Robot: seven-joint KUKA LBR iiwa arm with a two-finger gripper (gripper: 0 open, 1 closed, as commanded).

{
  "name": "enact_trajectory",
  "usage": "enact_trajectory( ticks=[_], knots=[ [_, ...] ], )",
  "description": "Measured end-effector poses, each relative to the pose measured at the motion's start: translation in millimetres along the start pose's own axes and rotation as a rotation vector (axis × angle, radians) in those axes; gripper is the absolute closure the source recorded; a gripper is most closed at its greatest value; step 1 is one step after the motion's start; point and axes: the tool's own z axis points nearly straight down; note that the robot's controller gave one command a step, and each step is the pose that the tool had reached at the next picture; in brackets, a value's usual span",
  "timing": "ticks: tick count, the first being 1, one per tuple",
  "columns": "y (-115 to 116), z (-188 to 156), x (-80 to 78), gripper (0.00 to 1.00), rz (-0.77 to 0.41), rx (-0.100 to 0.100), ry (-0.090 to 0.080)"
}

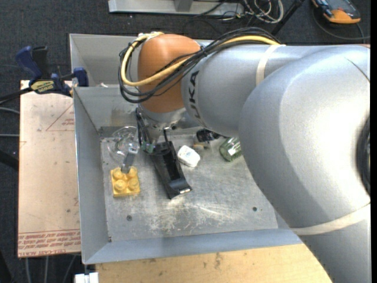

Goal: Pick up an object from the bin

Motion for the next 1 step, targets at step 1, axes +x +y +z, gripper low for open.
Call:
enact_trajectory(
  ticks=[1],
  knots=[
    [23.9, -19.0, -3.4, 0.00, 0.060, -0.010, -0.010]
  ],
)
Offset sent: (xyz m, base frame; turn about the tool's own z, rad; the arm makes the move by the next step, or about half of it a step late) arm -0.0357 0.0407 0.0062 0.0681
